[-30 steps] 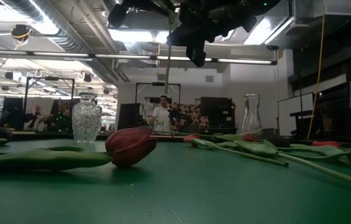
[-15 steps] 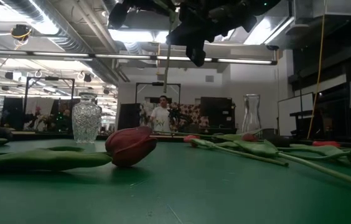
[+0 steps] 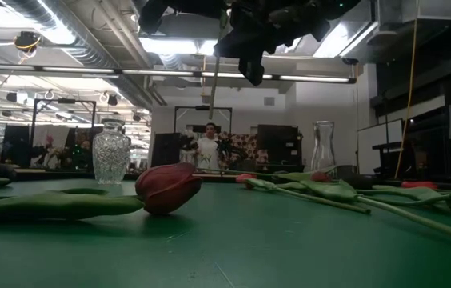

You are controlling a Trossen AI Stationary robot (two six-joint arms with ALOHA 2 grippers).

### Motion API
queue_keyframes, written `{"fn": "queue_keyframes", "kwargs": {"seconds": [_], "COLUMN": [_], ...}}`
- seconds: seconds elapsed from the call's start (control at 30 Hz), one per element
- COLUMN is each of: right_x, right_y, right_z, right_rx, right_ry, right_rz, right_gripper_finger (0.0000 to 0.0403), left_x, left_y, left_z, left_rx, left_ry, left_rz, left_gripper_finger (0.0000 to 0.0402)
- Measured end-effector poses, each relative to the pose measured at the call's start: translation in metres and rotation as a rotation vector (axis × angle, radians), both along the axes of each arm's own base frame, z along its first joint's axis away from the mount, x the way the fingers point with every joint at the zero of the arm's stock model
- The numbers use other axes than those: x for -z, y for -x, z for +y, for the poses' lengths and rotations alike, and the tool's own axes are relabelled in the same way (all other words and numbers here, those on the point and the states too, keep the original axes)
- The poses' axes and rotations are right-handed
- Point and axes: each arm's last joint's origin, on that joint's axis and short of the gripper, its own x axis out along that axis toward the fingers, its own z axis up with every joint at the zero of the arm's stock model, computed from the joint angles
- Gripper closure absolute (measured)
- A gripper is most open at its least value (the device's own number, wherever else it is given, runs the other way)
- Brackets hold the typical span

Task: Sort flowers into vase by color
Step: Put the left pink flower into the top right transparent vase

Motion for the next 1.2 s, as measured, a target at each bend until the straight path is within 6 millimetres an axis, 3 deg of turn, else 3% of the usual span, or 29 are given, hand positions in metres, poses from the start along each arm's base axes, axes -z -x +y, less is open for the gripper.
{"fn": "queue_keyframes", "kwargs": {"seconds": [0.63,1.03,1.2], "right_x": [0.000,0.000,-0.004], "right_y": [0.000,0.000,0.003], "right_z": [-0.001,-0.004,-0.028], "right_rx": [0.011,0.058,0.099], "right_ry": [0.005,0.032,0.032], "right_rz": [0.000,0.004,-0.046], "right_gripper_finger": [0.0393,0.0393,0.0393], "left_x": [0.001,0.000,-0.001], "left_y": [0.001,0.002,0.004], "left_z": [-0.001,0.000,-0.004], "left_rx": [-0.070,-0.228,-0.357], "left_ry": [-0.049,0.014,0.103], "left_rz": [0.014,-0.055,-0.144], "left_gripper_finger": [0.0332,0.0220,0.0208]}}
